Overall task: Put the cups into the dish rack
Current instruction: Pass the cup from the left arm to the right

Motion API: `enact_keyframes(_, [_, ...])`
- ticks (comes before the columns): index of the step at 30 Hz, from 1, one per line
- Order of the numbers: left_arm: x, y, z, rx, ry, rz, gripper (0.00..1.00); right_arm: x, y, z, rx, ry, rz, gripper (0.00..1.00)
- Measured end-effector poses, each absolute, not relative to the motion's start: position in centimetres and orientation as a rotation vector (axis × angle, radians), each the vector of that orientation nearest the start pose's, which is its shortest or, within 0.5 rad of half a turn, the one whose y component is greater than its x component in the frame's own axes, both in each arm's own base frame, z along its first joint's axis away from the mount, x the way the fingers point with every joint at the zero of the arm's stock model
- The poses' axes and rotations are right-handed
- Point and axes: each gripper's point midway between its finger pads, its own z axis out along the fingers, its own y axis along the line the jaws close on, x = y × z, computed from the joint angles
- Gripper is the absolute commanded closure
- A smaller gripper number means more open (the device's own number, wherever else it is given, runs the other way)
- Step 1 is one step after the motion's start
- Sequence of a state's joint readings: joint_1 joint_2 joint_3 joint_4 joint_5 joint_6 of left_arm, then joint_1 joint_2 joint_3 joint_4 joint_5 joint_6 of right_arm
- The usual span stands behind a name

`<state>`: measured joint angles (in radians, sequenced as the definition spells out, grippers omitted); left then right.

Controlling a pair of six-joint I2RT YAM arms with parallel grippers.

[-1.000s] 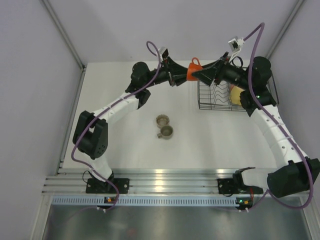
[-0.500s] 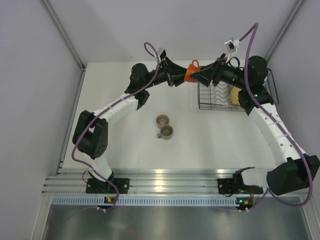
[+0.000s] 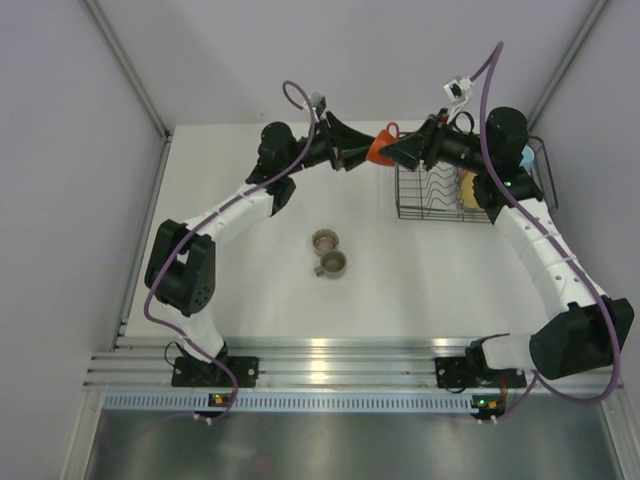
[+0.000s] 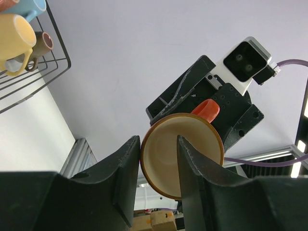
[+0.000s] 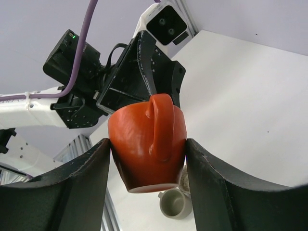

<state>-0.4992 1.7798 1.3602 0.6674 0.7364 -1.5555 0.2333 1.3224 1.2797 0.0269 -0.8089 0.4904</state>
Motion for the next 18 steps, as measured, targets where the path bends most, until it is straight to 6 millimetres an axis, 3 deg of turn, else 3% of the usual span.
enact_keyframes(4, [36.50,-36.88,36.95,-0.113,1.795,-2.091,0.62,34.23,22.51,37.89,-0.456,1.651,1.181,1.00])
enact_keyframes(7, [36.85,-37.08,36.75,-0.114,1.802,-2.087,0.71,34.47,22.57,38.02,-0.456,1.646,1.180,1.00])
enact_keyframes(10, [37.07,-37.30,36.55,-0.118,1.813,-2.088,0.83,34.62,22.54,38.25,-0.455,1.639,1.178,1.00])
enact_keyframes(13, [37.13,-37.40,36.52,-0.112,1.813,-2.087,1.00,34.78,22.46,38.34,-0.437,1.641,1.182,1.00])
enact_keyframes(18, [37.07,-37.40,36.82,-0.121,1.805,-2.103,1.00,34.86,22.40,38.64,-0.424,1.635,1.191,0.98])
